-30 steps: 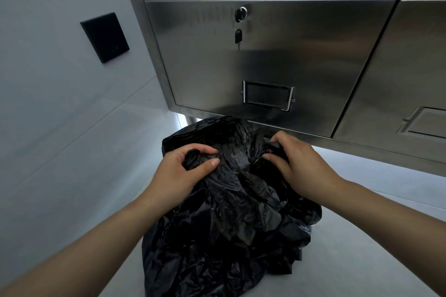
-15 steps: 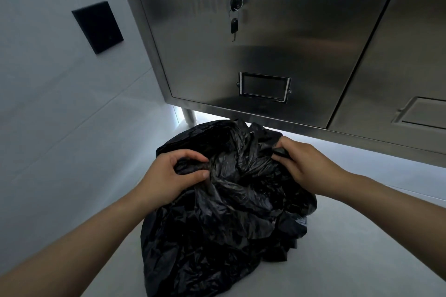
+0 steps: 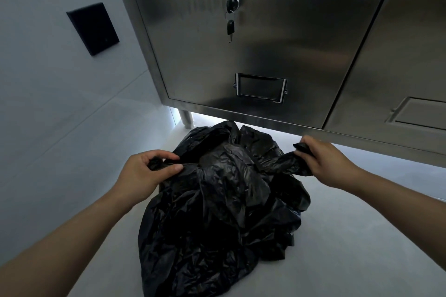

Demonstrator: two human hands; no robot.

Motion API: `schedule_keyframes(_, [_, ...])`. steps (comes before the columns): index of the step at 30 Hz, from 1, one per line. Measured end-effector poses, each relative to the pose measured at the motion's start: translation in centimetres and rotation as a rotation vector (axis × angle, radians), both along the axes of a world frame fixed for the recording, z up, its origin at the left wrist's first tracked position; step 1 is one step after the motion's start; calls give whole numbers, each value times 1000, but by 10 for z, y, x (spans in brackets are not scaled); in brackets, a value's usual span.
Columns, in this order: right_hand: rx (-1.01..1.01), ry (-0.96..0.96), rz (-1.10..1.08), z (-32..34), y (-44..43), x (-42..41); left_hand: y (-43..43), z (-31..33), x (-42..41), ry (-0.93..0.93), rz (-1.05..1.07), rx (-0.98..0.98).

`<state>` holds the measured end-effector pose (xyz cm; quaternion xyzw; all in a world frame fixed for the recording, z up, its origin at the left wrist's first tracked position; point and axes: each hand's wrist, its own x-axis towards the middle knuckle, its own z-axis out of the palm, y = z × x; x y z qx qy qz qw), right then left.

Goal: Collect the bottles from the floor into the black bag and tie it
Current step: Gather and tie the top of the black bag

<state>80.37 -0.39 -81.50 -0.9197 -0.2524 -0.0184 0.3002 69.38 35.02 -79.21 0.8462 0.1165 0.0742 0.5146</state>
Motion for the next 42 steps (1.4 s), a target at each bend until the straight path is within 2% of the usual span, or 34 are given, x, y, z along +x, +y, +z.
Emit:
schedule_keyframes(7, [-6, 22, -70, -3, -3, 4, 12, -3, 3, 9, 61, -18])
schedule_keyframes(12, [104, 52, -90, 1, 16, 0, 6, 8, 10, -22, 64, -125])
schedule_keyframes(15, [217, 124, -111, 11, 29, -1, -3, 17, 16, -41, 30, -109])
schedule_keyframes(18, [410, 267, -74, 23, 44, -5, -15, 20, 18, -50, -79, -44])
schedule_keyframes(21, [623, 544, 45, 35, 60, -11, -24, 22, 18, 2, -188, 39])
schedule_keyframes(23, [664, 652, 112, 41, 70, -12, -27, 24, 19, 30, -225, 125])
schedule_keyframes(25, [593, 608, 155, 45, 77, -15, -32, 23, 21, 42, -278, 193])
schedule_keyframes(28, [441, 438, 141, 46, 83, -20, -37, 21, 20, 30, -339, 286])
schedule_keyframes(31, [334, 306, 107, 40, 82, -22, -37, 18, 19, -3, -305, 278])
schedule_keyframes(37, [379, 188, -15, 30, 95, -34, -56, 16, 21, -77, -133, 115])
schedule_keyframes(42, [374, 105, -117, 18, 106, -39, -76, 18, 18, -96, -236, 124])
